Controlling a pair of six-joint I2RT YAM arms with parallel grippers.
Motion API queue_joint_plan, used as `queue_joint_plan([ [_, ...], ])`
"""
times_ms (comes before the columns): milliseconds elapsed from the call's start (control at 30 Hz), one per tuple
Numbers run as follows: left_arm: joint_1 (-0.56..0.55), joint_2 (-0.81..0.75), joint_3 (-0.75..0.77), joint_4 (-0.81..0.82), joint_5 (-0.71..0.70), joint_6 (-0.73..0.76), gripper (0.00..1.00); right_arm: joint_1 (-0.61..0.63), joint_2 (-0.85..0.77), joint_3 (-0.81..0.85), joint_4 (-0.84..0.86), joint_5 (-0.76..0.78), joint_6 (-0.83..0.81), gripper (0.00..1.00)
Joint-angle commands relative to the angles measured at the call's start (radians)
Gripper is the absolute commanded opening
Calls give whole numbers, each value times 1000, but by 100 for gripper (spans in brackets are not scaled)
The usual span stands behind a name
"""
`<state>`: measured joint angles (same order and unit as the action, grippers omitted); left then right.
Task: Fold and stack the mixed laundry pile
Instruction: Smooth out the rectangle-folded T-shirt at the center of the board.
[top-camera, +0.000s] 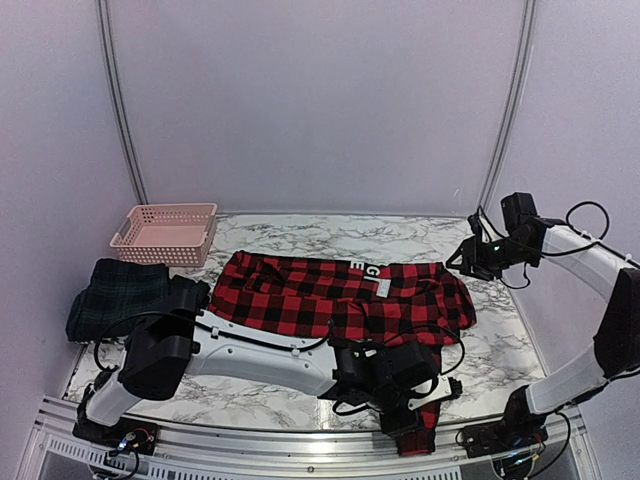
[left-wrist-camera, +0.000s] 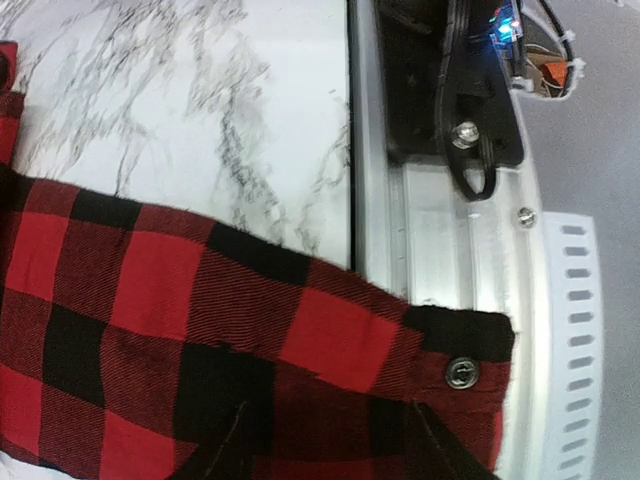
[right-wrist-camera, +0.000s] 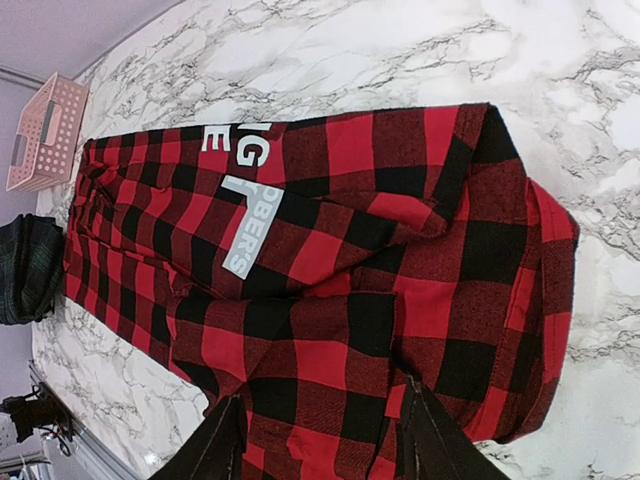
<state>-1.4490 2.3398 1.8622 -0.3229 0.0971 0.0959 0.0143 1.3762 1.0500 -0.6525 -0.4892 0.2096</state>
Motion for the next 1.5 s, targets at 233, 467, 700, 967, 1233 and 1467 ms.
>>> queue_joint_plan([
  [233,210,15,-118,-26,-38,-159,41,-3,4,14,4,0,11,48],
  [467,257,-56,-158,-66,-198,-118,41,-4,32,29,9,-10,9,47],
  [700,180,-220,-279,3,-103,9,57,-3,49,36,10,-21,4,47],
  [967,114,-274,-374,24,-4,91,68,-2,49,29,8,-30,-9,47],
  [1233,106,-248,-419,21,42,89,76,-3,44,18,1,-37,-16,47],
  [1467,98,-234,-444,-20,-63,67,35,-3,37,25,3,-55,-33,47],
])
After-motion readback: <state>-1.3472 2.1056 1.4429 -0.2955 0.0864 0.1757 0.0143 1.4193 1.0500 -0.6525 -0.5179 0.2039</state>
